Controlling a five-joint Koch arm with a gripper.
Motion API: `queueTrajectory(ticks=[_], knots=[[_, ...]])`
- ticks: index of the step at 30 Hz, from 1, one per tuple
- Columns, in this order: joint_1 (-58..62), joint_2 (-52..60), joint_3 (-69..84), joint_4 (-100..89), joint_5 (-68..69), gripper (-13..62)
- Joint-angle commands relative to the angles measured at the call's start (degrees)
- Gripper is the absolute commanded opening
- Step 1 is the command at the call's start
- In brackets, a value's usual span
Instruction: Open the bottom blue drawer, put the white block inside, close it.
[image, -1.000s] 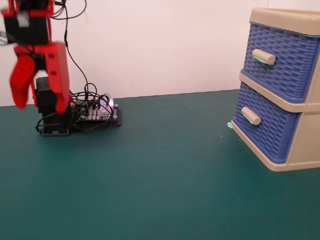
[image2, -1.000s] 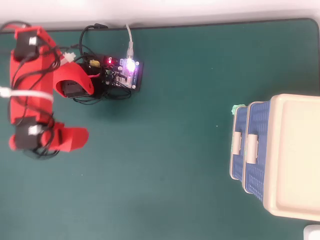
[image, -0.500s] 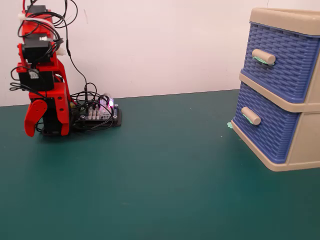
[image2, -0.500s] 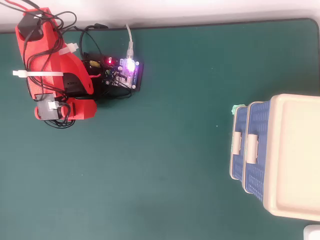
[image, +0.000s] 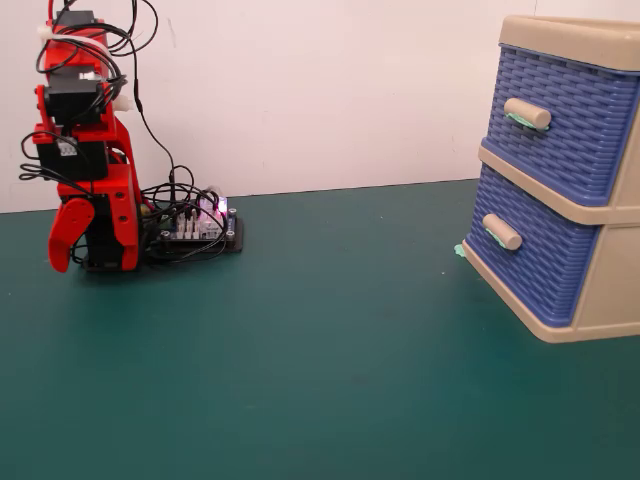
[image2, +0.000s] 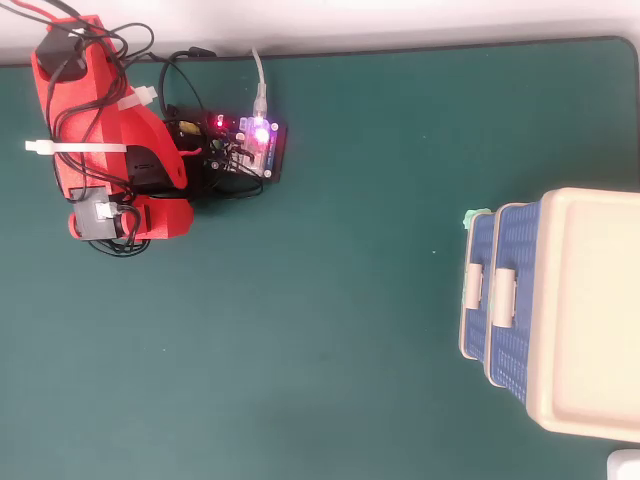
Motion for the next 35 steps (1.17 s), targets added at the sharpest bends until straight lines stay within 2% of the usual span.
queueTrajectory(ticks=[1, 11, 17, 35], knots=[[-1.0, 2.8, 1.0, 7.0, 0.8, 34.5], [-0.7, 2.9, 1.4, 6.7, 0.9, 34.6], [9.7, 2.9, 2.0, 5.4, 0.8, 34.6], [9.8, 2.9, 1.8, 5.4, 1.0, 34.5]])
